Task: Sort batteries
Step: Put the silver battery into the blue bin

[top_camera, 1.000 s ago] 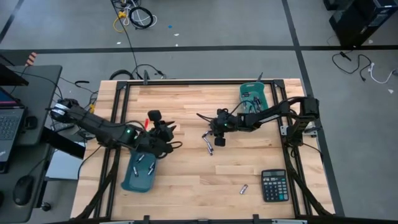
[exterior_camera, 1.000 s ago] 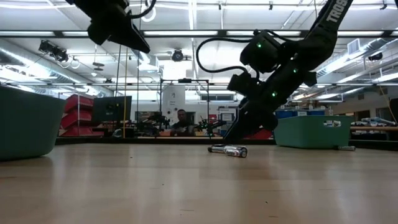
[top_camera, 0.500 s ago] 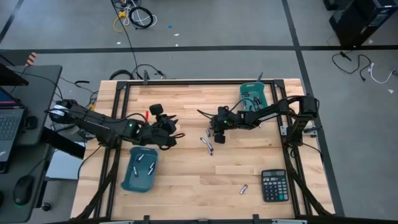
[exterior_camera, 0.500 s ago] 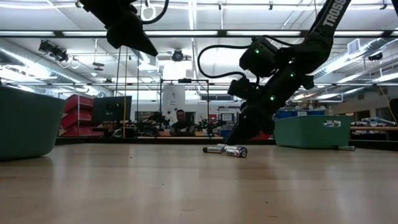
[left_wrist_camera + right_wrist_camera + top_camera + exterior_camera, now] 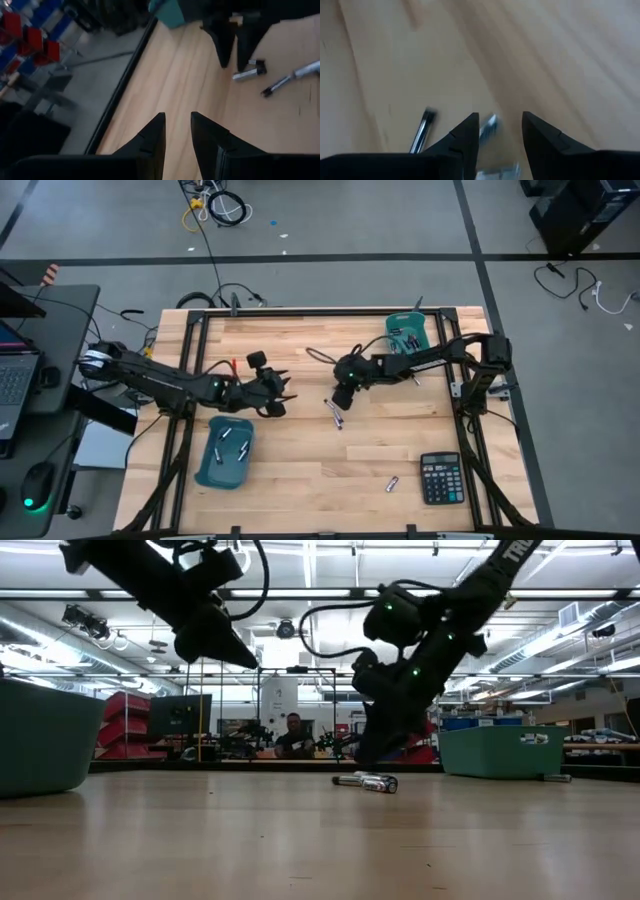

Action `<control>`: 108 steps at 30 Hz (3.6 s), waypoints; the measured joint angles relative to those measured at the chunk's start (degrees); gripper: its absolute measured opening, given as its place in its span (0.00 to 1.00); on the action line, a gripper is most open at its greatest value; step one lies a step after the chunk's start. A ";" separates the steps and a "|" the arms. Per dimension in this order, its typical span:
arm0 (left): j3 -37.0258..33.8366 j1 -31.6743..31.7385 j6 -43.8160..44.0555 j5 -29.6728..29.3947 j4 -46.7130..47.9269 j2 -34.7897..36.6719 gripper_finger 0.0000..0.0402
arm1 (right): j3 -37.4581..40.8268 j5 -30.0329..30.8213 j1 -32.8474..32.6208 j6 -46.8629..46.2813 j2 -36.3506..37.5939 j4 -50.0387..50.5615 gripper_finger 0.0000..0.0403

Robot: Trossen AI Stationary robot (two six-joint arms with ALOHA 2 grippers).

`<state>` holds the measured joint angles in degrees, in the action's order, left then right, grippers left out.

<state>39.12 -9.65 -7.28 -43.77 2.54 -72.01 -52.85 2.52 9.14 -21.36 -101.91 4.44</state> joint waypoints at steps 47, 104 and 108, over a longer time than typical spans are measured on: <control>-2.87 0.28 -4.47 0.92 -12.10 -0.02 0.23 | -7.15 9.30 -4.03 -4.50 -7.54 7.04 0.15; -2.87 2.97 -1.56 35.50 -22.52 -13.14 0.23 | 6.42 7.91 -10.39 8.58 -2.98 -18.91 0.39; -2.85 2.99 -1.56 35.50 -22.33 -13.14 0.23 | 6.34 7.90 -10.20 7.93 -4.91 -19.50 0.41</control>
<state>36.27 -6.66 -8.84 -8.27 -19.79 -85.14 -46.51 10.43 -1.06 -13.43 -106.82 -15.06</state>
